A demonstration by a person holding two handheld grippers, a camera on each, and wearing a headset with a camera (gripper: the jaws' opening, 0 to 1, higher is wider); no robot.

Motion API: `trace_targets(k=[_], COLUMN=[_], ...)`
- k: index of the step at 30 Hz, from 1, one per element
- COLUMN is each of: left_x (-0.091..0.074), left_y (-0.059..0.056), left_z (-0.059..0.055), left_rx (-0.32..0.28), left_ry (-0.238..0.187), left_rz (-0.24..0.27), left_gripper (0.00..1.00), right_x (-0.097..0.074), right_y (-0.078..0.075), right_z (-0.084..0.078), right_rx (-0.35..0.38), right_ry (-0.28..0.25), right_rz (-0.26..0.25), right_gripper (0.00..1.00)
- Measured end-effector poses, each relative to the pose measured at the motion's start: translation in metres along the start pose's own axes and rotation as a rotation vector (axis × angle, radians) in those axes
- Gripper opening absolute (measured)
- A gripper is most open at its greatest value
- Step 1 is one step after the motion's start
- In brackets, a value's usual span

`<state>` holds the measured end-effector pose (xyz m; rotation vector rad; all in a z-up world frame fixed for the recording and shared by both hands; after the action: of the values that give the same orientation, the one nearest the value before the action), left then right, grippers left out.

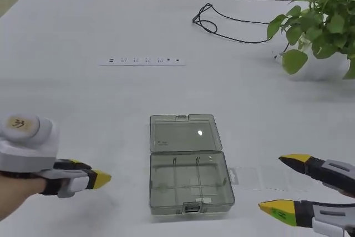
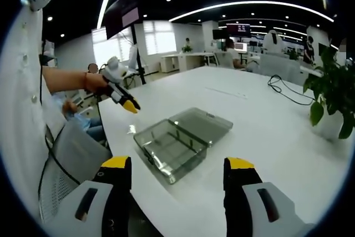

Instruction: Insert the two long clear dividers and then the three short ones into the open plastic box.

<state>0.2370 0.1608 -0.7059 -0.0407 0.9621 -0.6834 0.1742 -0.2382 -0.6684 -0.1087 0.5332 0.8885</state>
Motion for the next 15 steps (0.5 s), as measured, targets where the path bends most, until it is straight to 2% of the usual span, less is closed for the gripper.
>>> trace_targets(k=[9, 15], left_x=[-0.001, -0.001], left_y=[-0.025, -0.047], left_z=[0.016, 0.025], left_rx=[-0.016, -0.029], left_ry=[-0.073, -0.132], left_rz=[-0.070, -0.126], left_gripper=[0.31, 0.31], right_x=[0.003, 0.004], right_y=[0.007, 0.012], right_z=[0.019, 0.035], right_rx=[0.056, 0.106], right_ry=[-0.064, -0.118], right_rz=[-0.002, -0.008], right_gripper=[0.63, 0.59])
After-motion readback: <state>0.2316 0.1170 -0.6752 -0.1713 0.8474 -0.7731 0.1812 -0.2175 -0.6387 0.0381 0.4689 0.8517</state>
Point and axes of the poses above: the centre of the closed fingertips' face, and the gripper's own axes: x roughly forward along the fingers, y roughly to its left, z roughly out of its top, the point moved 10 cm from there along -x, roughly backward along the fingers, and after that the axes turned 3 degrees about y, right-handed, at the moved point
